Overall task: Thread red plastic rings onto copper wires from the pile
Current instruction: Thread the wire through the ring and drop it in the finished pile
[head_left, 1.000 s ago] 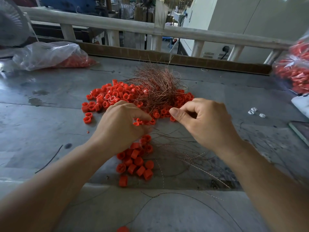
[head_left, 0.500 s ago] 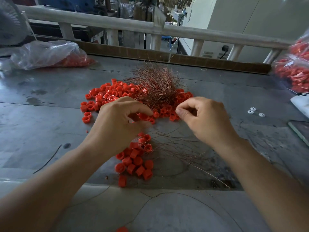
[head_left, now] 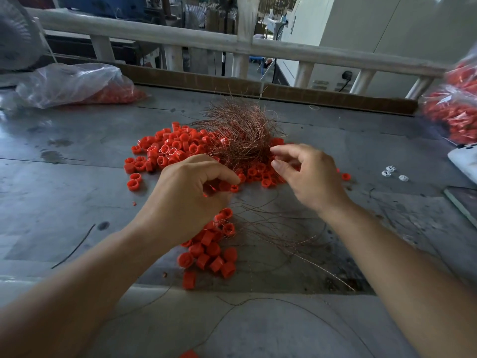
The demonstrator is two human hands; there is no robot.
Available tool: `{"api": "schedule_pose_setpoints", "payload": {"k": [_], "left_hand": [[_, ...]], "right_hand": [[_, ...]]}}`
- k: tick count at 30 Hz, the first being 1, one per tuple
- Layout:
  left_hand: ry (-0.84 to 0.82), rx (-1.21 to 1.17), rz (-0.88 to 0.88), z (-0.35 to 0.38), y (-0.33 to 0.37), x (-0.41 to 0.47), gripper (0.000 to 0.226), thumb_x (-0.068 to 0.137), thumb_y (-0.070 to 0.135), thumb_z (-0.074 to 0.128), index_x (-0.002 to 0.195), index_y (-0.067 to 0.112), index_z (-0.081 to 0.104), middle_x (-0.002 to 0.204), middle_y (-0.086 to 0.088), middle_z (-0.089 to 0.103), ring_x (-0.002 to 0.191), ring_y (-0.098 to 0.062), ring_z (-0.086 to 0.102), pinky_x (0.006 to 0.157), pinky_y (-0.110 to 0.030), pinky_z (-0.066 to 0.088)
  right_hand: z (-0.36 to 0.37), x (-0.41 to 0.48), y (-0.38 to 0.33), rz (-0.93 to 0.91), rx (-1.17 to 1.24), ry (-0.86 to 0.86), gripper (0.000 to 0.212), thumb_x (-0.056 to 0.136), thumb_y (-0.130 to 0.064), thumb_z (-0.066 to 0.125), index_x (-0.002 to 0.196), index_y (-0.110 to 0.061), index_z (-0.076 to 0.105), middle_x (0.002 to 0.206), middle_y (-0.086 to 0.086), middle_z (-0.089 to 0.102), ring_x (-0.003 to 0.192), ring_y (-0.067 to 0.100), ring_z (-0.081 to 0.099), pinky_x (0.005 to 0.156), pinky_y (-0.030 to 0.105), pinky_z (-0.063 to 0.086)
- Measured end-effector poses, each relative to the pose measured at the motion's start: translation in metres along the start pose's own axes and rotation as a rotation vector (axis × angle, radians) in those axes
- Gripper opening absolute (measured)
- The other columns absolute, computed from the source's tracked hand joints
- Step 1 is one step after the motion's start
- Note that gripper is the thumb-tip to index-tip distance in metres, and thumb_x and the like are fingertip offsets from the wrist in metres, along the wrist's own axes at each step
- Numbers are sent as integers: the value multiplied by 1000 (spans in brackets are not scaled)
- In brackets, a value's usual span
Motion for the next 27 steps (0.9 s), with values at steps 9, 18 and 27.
{"api": "schedule_pose_setpoints", "payload": {"k": [9,18,27], "left_hand": [[-17,-14,8,1,1,0,25,70,5,77,86,23,71,88,18,60,88,4,55,76,-5,44],[-30,-8,13,0,1,-1,28,71,5,76,84,29,67,88,19,60,88,5,54,76,-5,44],[-7,-122,-71,-2,-1,-1,43,65,3,80,77,41,62,72,19,67,65,4,61,61,-7,49]], "right_hand": [[2,1,-2,-46,148,-32,61,84,-13,64,134,-33,36,90,-15,55,69,-8,54,68,1,41],[-1,-1,-8,-115,166,144,19,85,-9,62,103,-8,69,85,-9,63,76,2,61,74,10,48],[-25,-12,-26,-383,361,277,21,87,-5,58,105,-15,57,86,-10,61,82,3,61,76,18,47]]}}
Point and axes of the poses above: each hand's wrist, its own x-axis towards the middle knuckle, its own z-axis out of the palm, y = z × x, the point moved 1 cm from there along x, towards the middle knuckle
